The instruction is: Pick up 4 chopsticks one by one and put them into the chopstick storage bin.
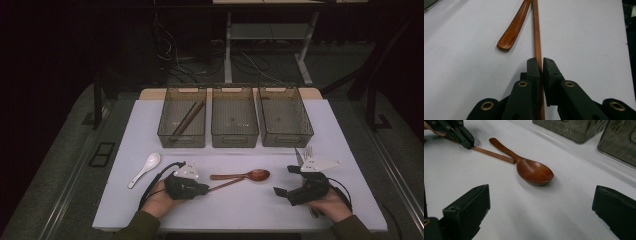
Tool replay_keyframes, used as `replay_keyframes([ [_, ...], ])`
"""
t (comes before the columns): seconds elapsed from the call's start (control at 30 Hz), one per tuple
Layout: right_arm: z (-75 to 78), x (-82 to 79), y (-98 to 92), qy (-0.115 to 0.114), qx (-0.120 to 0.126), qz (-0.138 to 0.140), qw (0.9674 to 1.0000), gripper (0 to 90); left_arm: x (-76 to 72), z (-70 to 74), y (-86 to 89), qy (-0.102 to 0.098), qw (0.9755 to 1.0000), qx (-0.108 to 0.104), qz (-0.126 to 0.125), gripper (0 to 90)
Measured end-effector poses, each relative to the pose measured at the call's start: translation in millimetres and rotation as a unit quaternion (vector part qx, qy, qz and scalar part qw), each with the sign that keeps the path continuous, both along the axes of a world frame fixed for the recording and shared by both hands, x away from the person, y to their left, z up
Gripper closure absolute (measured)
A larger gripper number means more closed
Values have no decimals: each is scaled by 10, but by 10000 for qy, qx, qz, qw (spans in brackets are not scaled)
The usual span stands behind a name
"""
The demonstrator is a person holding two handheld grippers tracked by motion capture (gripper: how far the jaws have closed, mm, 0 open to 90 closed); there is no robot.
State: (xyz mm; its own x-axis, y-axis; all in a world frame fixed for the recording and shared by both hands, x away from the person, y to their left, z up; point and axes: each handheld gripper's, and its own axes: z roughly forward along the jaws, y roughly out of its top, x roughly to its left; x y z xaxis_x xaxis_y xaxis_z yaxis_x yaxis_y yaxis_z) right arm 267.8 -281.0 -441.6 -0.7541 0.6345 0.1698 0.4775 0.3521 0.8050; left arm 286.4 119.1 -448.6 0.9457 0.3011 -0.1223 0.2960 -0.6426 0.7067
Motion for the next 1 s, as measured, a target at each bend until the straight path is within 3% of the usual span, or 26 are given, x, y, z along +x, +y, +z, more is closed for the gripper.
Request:
replay_keyframes([
  [0.3, 4, 0, -6, -2, 12, 4, 10000, 14, -41, 31, -8, 60, 9999, 3, -88, 833],
  [1.0, 4, -2, -8, -8, 7, 11, 10000, 14, -98, 223, 40, 55, 9995, -303, 33, 833],
])
